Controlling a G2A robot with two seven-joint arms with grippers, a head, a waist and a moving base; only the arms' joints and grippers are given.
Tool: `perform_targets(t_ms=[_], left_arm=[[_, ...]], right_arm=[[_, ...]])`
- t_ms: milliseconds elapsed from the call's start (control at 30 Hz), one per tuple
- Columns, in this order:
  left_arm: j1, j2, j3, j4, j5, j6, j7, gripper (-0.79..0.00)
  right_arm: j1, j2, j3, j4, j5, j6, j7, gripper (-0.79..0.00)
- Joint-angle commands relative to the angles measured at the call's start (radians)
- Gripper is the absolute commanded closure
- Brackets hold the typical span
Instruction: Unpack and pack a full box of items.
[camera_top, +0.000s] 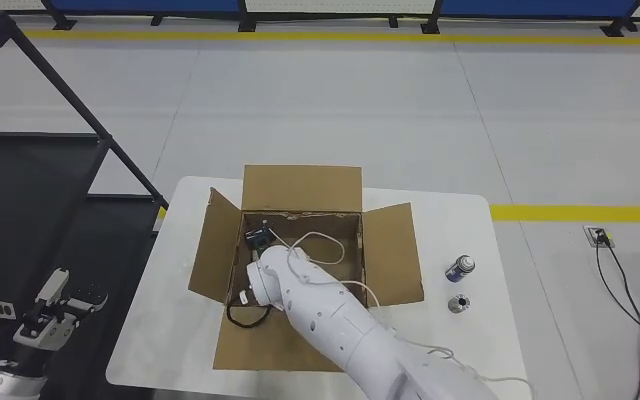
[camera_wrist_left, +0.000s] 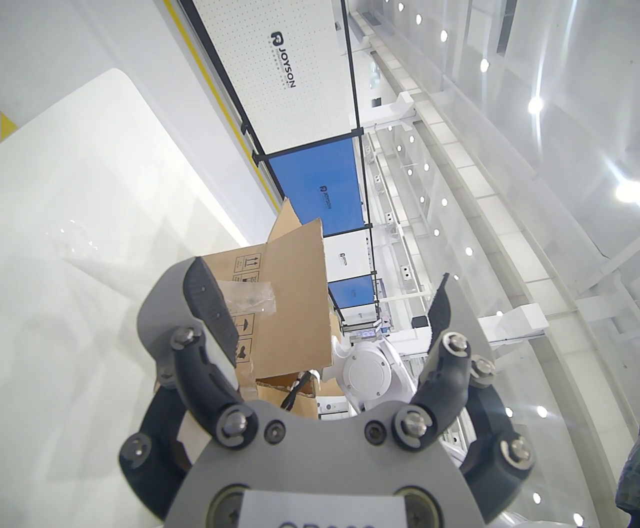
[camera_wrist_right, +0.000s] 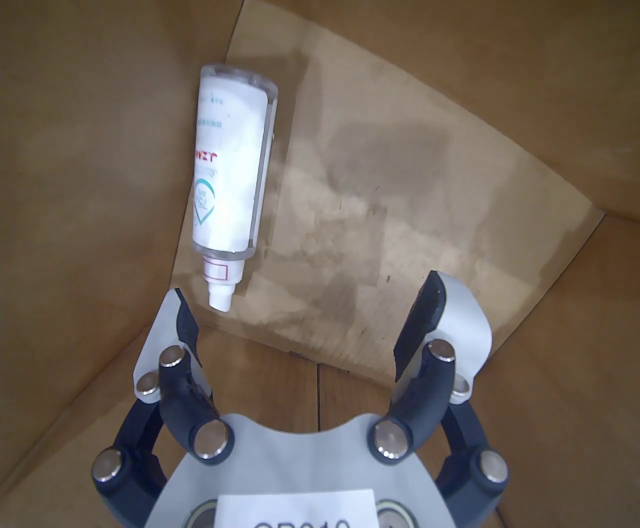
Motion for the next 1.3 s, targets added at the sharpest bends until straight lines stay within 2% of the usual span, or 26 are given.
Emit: perform_targets(t_ms=[0,133,300,433,567,733,967,1167,1267], left_arm=[[0.000,0.000,0.000,0.000,0.000,0.000,0.000,-0.785],[0.000,0.000,0.000,0.000,0.000,0.000,0.000,-0.785],[-0.002,0.002,0.032,-0.007,0.093,0.006,0.050,-0.785],[-0.007,0.006,0.083,-0.008,0.268,-0.053,0.070,-0.785],[0.004,0.010,0.150,-0.008,0.480,-0.156,0.082,-0.785],[0.004,0.010,0.234,0.007,0.733,-0.213,0.155,-0.785],[-0.055,-0.001,0.373,0.056,0.993,-0.148,0.362,-0.785],[-0.168,-0.010,0.503,0.167,1.125,-0.069,0.427,-0.785],[-0.203,-0.013,0.553,0.206,1.182,-0.050,0.453,-0.785]], right_arm=[[-0.002,-0.001,-0.011,0.003,-0.002,-0.015,0.012,-0.785],[-0.005,-0.003,-0.029,0.005,0.009,-0.043,0.030,-0.785],[-0.007,0.001,-0.015,0.006,0.061,-0.047,-0.059,-0.785],[-0.009,0.005,0.002,0.009,0.099,-0.051,-0.137,-0.785],[-0.012,0.005,0.002,0.012,0.103,-0.035,-0.160,-0.785],[-0.016,0.005,0.001,0.011,0.109,-0.013,-0.182,-0.785],[-0.012,0.007,0.009,0.020,0.125,-0.013,-0.211,-0.785],[-0.007,0.006,0.020,0.031,0.142,0.027,-0.234,-0.785],[-0.005,0.007,0.022,0.035,0.146,0.030,-0.240,-0.785]])
